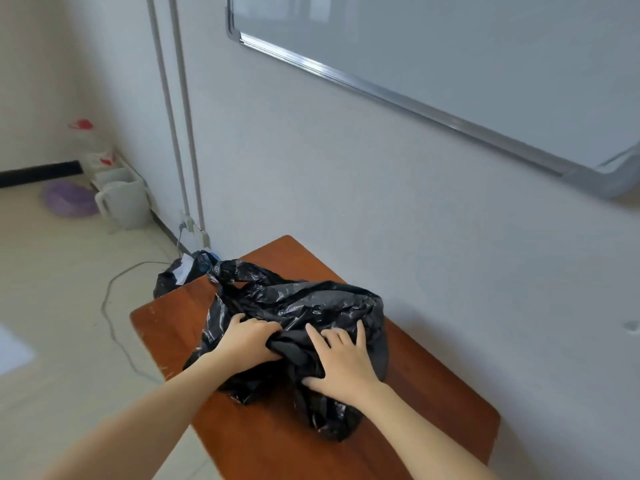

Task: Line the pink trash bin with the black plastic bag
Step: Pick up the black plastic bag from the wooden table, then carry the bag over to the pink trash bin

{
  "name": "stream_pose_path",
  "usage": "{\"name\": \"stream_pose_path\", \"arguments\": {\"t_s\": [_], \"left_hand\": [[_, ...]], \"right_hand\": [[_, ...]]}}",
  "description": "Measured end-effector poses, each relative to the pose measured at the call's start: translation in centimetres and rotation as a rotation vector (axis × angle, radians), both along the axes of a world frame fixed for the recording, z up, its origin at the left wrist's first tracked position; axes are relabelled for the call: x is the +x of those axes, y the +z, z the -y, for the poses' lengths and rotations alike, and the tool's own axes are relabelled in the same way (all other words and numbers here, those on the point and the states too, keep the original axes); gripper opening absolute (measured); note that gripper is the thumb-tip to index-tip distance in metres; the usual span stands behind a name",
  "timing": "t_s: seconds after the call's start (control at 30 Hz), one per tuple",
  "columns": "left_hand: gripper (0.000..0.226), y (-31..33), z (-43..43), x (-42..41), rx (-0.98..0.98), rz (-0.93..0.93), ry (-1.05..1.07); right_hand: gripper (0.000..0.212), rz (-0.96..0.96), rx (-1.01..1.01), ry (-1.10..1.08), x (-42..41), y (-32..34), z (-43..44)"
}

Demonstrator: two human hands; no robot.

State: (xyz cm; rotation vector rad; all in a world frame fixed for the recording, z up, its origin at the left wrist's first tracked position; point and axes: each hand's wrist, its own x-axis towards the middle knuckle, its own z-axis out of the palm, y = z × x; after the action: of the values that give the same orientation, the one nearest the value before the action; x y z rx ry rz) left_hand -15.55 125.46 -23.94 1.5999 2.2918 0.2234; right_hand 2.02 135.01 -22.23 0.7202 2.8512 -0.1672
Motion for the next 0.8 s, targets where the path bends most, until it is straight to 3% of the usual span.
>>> {"name": "stream_pose_path", "arguments": {"t_s": [0.1,0.27,0.43,0.57,0.8], "left_hand": [[0.039,1.6,4.1,1.4,0.064,0.014,0.119],[0.049,4.5,13.7,5.4,0.244,0.189,0.473],[0.024,6.8,23.7,11.0,0.457,0.304,0.836],[0.007,8.5,29.3,13.3,0.580,0.283,1.019],[0.005,9.5,37.6,14.4,0.678,0.204,1.153]], "right_hand": [[0.065,-0.112,-0.046,0.032,-0.2,1.1,0.2],[0.034,-0.294,-0.323,0.237,-1.8,3.9,2.9],[0.019,-0.300,-0.588,0.470,-2.6,6.3,9.8],[0.014,-0.316,-0.640,0.593,-3.3,7.9,15.5],[0.028,-0.287,-0.564,0.814,-4.9,9.1,24.2]]}}
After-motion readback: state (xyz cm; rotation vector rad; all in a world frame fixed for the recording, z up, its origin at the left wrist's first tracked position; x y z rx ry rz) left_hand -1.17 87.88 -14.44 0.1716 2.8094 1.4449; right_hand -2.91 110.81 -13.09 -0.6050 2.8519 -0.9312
